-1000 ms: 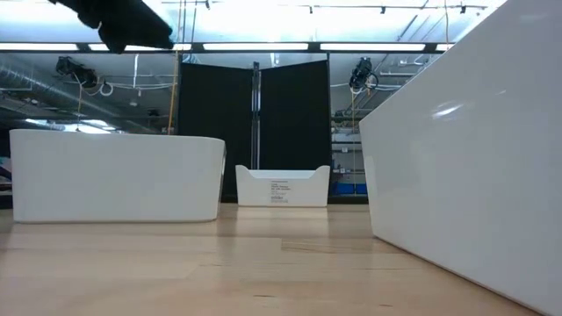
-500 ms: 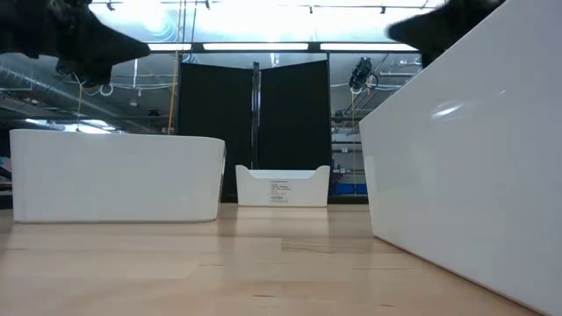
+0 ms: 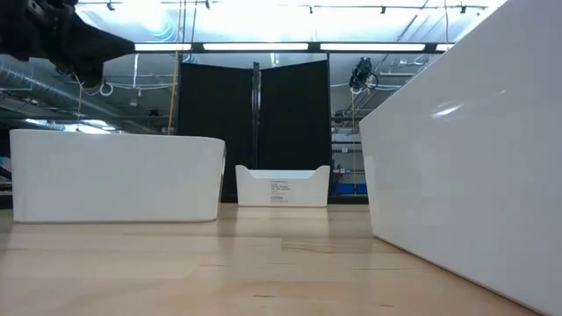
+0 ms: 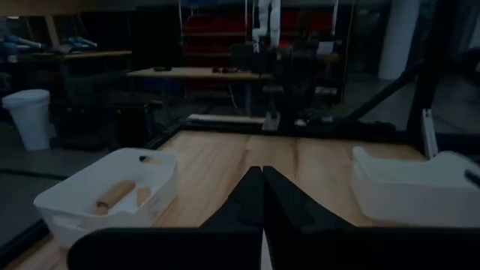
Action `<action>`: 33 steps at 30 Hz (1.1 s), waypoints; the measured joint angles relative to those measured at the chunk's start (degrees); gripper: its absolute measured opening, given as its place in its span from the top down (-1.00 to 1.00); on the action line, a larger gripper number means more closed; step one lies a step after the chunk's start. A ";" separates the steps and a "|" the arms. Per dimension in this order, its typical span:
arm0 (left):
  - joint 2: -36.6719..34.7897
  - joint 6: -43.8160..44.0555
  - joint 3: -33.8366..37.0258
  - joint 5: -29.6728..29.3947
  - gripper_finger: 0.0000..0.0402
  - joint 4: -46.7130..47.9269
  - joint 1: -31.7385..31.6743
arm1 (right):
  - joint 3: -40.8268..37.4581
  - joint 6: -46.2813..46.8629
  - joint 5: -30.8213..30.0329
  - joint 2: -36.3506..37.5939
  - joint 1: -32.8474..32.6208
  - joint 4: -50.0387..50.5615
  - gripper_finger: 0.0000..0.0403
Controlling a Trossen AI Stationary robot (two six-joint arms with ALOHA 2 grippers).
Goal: Sort blocks
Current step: Return to Home Position
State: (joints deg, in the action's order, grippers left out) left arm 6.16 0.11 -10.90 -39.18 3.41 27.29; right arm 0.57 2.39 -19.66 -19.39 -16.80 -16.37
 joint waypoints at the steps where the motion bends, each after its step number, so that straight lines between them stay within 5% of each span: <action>1: -0.67 -0.28 0.00 0.12 0.98 -0.01 0.00 | -0.23 -0.21 -0.02 1.61 0.00 1.91 0.97; 13: -2.24 -1.78 10.41 10.59 0.98 -15.28 -3.68 | -0.23 -2.13 -0.38 15.96 0.17 12.59 0.98; 26: -3.26 -0.97 10.43 22.36 0.98 -11.60 -14.80 | -0.23 1.96 3.03 17.45 0.24 13.01 0.97; 33: -5.95 -0.70 10.45 17.84 0.95 -9.49 -19.58 | -0.23 3.48 3.08 16.72 0.28 13.01 0.89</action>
State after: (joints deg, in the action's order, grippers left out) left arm 0.21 -0.59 -0.45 -21.33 -6.08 7.70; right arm 0.34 5.87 -16.58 -2.68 -16.51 -3.36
